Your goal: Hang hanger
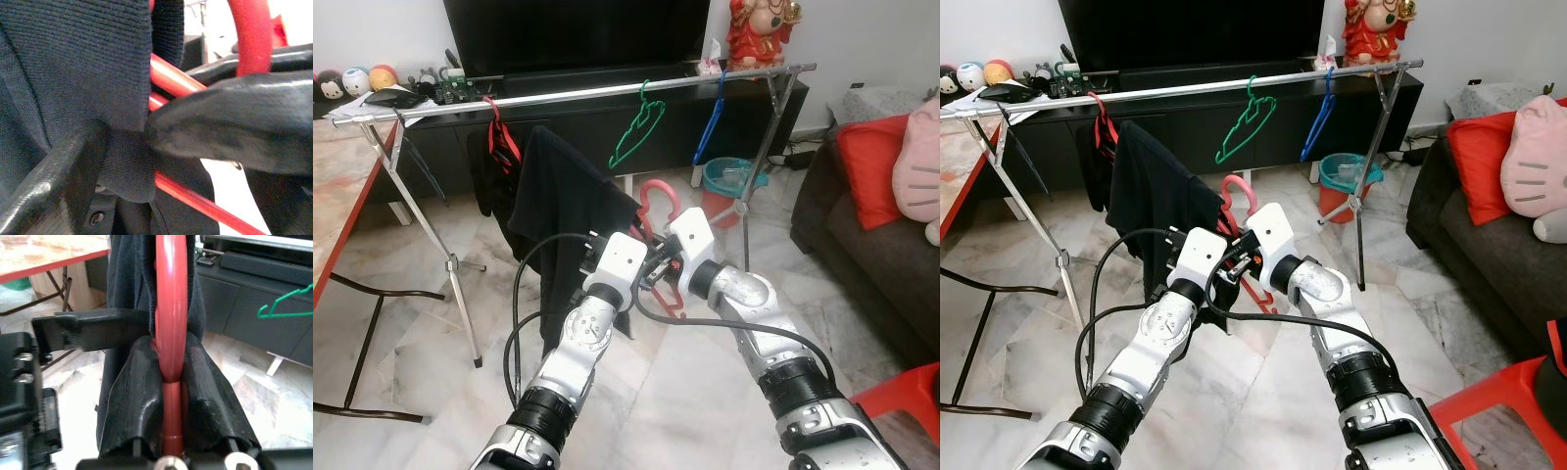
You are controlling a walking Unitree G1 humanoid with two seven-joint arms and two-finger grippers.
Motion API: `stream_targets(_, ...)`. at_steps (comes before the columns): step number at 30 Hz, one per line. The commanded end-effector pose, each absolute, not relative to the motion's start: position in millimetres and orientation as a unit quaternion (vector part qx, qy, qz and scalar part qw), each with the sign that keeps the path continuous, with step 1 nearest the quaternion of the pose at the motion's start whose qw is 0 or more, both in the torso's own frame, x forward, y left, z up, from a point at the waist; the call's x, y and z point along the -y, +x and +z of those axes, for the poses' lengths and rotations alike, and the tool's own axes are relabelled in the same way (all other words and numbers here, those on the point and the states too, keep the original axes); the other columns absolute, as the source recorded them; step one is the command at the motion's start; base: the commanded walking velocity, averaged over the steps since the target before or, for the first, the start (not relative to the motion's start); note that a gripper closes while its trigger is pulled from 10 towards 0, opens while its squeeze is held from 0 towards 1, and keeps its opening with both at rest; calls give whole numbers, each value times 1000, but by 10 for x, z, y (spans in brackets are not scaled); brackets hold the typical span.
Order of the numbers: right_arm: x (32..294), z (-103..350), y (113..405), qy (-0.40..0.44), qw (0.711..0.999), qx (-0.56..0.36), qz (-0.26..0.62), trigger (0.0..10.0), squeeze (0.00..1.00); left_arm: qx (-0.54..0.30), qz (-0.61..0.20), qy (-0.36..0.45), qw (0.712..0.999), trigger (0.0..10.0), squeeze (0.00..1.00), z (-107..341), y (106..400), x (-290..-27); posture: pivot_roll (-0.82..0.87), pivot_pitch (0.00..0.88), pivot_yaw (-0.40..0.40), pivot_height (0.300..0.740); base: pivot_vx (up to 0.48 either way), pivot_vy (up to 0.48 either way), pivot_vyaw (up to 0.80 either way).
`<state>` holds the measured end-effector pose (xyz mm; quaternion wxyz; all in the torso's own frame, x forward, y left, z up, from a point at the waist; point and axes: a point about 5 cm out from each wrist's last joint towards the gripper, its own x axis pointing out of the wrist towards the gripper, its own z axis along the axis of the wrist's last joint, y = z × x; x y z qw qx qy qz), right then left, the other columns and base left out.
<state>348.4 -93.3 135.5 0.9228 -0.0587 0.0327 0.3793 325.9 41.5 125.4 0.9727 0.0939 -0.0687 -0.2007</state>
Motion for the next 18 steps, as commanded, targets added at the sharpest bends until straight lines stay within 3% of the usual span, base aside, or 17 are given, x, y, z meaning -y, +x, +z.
stream_targets(1, 1021, 1340, 3539, -60, 936, -39, 346, 0, 0, 122, -276, 82, 950, 10000, 0, 1431, 3132, -172, 51, 0, -8, 740, 0, 0, 0)
stream_targets(7, 1212, 1301, 3596, -65, 951, -55, 297, 0, 0, 125, -300, 64, 944, 10000, 0, 1431, 3062, -214, 49, 0, -6, 740, 0, 0, 0)
stream_targets(18, 1257, 1231, 3589, -65, 954, -65, 286, 0, 0, 126, -288, 66, 947, 10000, 0, 1444, 3081, -306, 52, 0, -10, 740, 0, 0, 0)
